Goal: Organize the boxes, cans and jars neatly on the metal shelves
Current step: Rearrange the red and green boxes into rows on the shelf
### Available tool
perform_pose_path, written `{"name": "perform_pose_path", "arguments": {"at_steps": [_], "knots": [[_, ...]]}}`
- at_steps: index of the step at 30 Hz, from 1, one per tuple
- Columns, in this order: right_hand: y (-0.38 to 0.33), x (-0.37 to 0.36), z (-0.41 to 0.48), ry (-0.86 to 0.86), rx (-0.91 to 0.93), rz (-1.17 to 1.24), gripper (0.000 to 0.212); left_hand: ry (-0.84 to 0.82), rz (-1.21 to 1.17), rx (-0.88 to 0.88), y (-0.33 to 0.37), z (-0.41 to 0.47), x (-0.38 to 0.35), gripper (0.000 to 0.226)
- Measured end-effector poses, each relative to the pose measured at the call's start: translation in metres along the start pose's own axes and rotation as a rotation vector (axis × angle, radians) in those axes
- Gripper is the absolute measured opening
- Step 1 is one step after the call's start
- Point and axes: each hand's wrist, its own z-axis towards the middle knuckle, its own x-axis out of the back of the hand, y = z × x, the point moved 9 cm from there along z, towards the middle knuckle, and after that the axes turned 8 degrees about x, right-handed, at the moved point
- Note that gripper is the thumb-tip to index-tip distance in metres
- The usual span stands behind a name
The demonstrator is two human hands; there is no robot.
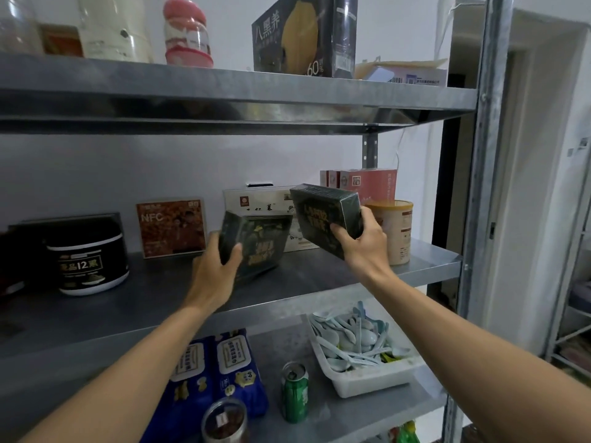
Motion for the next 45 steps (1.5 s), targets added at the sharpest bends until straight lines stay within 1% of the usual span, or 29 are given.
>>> {"name": "perform_pose_path", "arguments": {"at_steps": [3,5,7,9,14,20,24,28,35,38,41,45], "knots": [[-0.002,-0.008,-0.001,-0.003,-0.017,0.028,0.038,0.023,-0.142,0.12,-0.019,0.002,0.018,0.034],[-0.004,-0.014,-0.003,-0.009,-0.032,0.047,0.041,0.008,-0.175,0.185,-0.028,0.001,0.024,0.046],[-0.006,-0.021,-0.004,-0.027,-0.044,0.058,0.042,-0.014,-0.154,0.2,-0.033,-0.001,0.025,0.059],[-0.007,-0.028,-0.006,-0.047,-0.048,0.069,0.041,-0.012,-0.132,0.185,-0.035,-0.002,0.027,0.063],[-0.001,-0.038,-0.011,-0.061,-0.111,0.157,0.039,0.012,-0.154,0.181,-0.041,-0.002,0.041,0.055],[0.005,-0.065,-0.026,-0.121,-0.184,0.319,0.034,0.102,-0.146,0.192,-0.049,-0.012,0.077,0.051],[-0.006,-0.092,-0.034,-0.158,-0.189,0.386,0.043,0.145,-0.158,0.256,-0.063,-0.019,0.111,0.054],[-0.016,-0.121,-0.041,-0.204,-0.221,0.416,0.039,0.218,-0.165,0.297,-0.066,-0.027,0.142,0.053],[-0.048,-0.156,-0.047,-0.268,-0.204,0.48,0.033,0.327,-0.245,0.28,-0.057,-0.051,0.188,0.042],[-0.059,-0.171,-0.052,-0.302,-0.215,0.501,0.031,0.396,-0.249,0.298,-0.057,-0.063,0.215,0.044],[-0.068,-0.187,-0.06,-0.34,-0.233,0.541,0.031,0.438,-0.192,0.313,-0.062,-0.078,0.238,0.048],[-0.073,-0.2,-0.071,-0.357,-0.258,0.567,0.026,0.474,-0.162,0.389,-0.082,-0.096,0.259,0.049]]}}
